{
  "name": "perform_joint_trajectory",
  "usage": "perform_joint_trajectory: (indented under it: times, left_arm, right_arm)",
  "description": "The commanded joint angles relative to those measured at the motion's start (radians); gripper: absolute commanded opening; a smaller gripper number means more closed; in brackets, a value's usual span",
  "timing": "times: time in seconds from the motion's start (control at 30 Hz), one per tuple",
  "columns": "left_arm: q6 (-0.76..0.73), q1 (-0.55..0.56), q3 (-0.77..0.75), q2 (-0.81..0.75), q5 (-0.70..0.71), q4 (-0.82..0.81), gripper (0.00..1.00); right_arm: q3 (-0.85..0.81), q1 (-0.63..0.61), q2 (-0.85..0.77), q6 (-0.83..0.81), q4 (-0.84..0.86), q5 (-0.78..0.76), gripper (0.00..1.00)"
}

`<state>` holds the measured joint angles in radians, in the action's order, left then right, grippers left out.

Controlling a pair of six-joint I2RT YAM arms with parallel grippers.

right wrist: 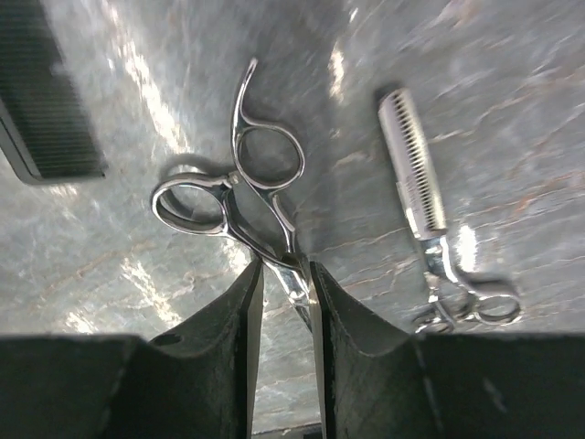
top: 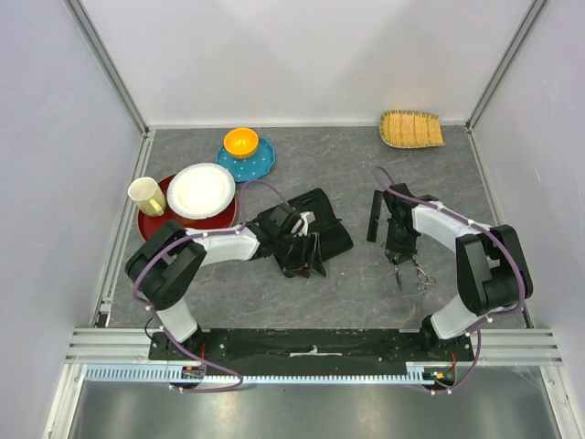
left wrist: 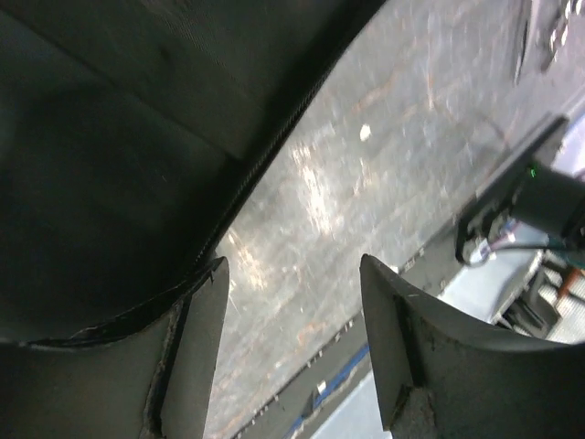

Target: Sort the hair-cutting tools

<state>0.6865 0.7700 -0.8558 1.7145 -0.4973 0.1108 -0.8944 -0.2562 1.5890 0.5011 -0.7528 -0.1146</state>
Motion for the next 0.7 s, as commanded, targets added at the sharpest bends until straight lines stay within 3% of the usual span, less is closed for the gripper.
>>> perform_joint_trajectory:
  times: [0.0, 0.13, 0.23, 0.43, 0.67]
  left_arm:
    - [0.042, 0.002, -0.078, 0.028, 0.219, 0.015, 0.66]
    - [0.039, -0.005, -0.127, 0.063, 0.312, 0.047, 0.66]
    - [0.015, -0.011, -0.173, 0.089, 0.370, 0.076, 0.66]
    - [-0.007, -0.050, -0.200, 0.106, 0.428, 0.115, 0.66]
    - [-0.102, -0.060, -0.138, -0.012, 0.283, 0.020, 0.67]
  right_arm:
    - [-0.109, 0.014, -0.021, -0.001, 0.017, -0.149, 0.36]
    - [-0.230, 0.015, -0.014, 0.005, 0.030, -0.204, 0.55]
    - [-0.387, 0.021, 0.095, -0.010, 0.055, -0.204, 0.64]
    - [-0.610, 0.055, 0.375, -0.021, 0.090, -0.146, 0.64]
    - [-0.839, 0.071, 0.565, -0.022, 0.148, -0.119, 0.58]
